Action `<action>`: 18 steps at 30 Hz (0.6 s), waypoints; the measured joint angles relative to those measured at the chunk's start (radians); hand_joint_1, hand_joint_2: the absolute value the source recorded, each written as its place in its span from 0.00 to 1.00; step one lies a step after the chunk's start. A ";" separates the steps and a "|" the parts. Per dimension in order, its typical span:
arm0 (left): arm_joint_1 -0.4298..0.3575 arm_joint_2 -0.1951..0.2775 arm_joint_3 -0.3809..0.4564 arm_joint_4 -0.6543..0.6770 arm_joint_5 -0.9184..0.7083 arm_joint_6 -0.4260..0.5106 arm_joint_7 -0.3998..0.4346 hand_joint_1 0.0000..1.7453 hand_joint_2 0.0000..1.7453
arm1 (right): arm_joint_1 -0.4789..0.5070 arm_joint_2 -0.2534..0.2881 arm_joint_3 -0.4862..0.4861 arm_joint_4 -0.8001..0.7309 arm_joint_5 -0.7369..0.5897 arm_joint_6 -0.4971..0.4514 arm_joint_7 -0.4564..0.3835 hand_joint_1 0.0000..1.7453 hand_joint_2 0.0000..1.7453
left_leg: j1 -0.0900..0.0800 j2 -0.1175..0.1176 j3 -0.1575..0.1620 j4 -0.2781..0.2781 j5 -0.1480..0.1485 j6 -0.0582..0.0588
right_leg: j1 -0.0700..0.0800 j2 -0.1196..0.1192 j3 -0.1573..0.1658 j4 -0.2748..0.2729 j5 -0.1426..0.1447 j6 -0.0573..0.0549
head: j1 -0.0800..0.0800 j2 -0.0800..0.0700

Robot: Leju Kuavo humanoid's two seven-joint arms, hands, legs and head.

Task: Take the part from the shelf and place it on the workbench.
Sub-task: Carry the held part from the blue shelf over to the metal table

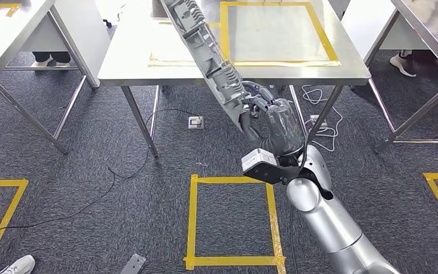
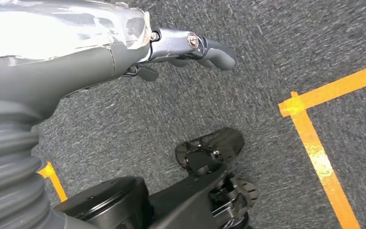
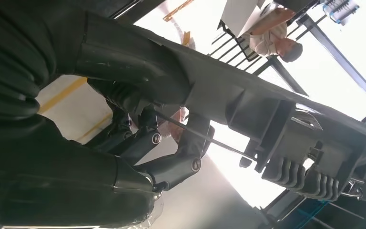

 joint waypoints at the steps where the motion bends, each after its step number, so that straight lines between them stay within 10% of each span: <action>1: 0.001 0.000 -0.001 0.000 0.002 -0.001 0.000 0.00 1.00 | 0.000 0.000 -0.003 0.005 -0.002 0.000 0.001 1.00 1.00 | 0.001 -0.001 0.005 0.003 -0.006 -0.003 | -0.004 -0.001 0.015 -0.047 0.031 0.011 | 0.000 0.000; 4: 0.001 0.000 -0.002 0.000 0.008 -0.003 0.000 0.00 1.00 | 0.000 0.000 -0.011 0.018 -0.005 -0.002 0.004 1.00 1.00 | -0.002 -0.006 0.012 0.022 -0.031 -0.020 | -0.009 -0.008 0.098 -0.236 0.116 0.022 | 0.001 0.000; 9: 0.002 0.003 -0.003 0.000 0.011 -0.004 0.000 0.00 1.00 | 0.000 0.002 -0.025 0.024 -0.011 -0.008 0.009 1.00 1.00 | 0.001 -0.004 0.004 0.047 -0.057 -0.041 | -0.009 -0.004 0.118 -0.264 0.114 -0.017 | -0.001 0.000; 14: 0.003 0.002 -0.004 0.000 0.019 -0.002 0.000 0.00 1.00 | 0.000 0.010 -0.050 0.035 -0.014 -0.029 0.022 1.00 1.00 | 0.007 0.000 -0.149 0.308 -0.150 -0.057 | -0.005 0.000 0.133 -0.264 0.101 -0.037 | -0.005 0.000; 18: 0.002 0.004 -0.004 0.000 0.023 0.002 0.000 0.00 1.00 | 0.000 0.012 -0.087 0.045 -0.018 -0.052 0.032 1.00 1.00 | -0.002 0.000 -0.098 0.142 -0.014 -0.024 | 0.006 0.006 0.157 -0.266 0.086 -0.037 | -0.004 0.000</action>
